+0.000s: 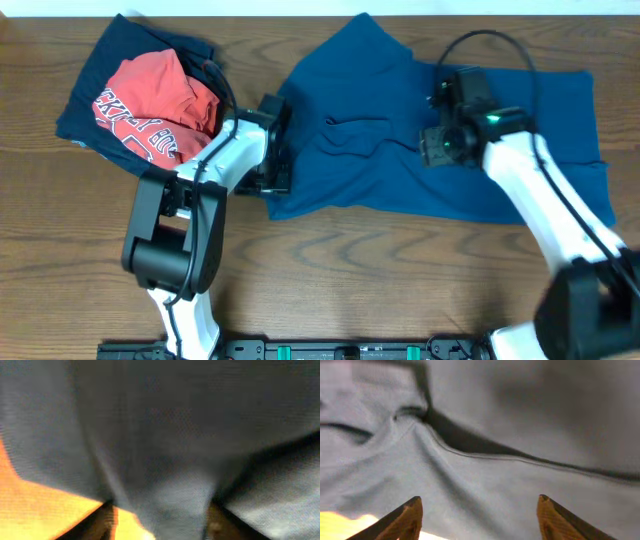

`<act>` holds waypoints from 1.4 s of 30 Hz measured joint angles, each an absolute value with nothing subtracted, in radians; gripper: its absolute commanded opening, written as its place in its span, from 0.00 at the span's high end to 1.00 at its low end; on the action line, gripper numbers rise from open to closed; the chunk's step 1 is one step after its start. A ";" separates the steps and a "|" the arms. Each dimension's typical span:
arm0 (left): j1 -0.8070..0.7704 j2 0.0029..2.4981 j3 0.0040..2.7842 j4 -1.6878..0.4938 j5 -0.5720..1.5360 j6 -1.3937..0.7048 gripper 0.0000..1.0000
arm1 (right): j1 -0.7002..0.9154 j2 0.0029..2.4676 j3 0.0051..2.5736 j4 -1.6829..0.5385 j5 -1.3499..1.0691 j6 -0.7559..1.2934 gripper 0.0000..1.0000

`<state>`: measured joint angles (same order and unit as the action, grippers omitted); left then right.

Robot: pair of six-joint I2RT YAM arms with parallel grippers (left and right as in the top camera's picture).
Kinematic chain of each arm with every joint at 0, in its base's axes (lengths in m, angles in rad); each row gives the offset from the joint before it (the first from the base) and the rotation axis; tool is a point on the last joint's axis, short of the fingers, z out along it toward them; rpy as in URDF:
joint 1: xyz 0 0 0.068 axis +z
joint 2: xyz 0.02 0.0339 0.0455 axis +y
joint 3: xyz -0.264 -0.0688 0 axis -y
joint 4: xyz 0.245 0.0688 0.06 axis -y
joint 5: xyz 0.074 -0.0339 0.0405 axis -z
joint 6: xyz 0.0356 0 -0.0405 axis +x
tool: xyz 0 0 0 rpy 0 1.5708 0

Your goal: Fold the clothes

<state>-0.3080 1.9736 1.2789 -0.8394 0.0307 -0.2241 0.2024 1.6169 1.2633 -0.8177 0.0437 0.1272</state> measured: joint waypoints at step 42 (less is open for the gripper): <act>-0.198 1.800 1.251 -0.890 0.016 -0.350 0.49 | -0.727 1.781 1.030 -0.770 -0.099 0.494 0.68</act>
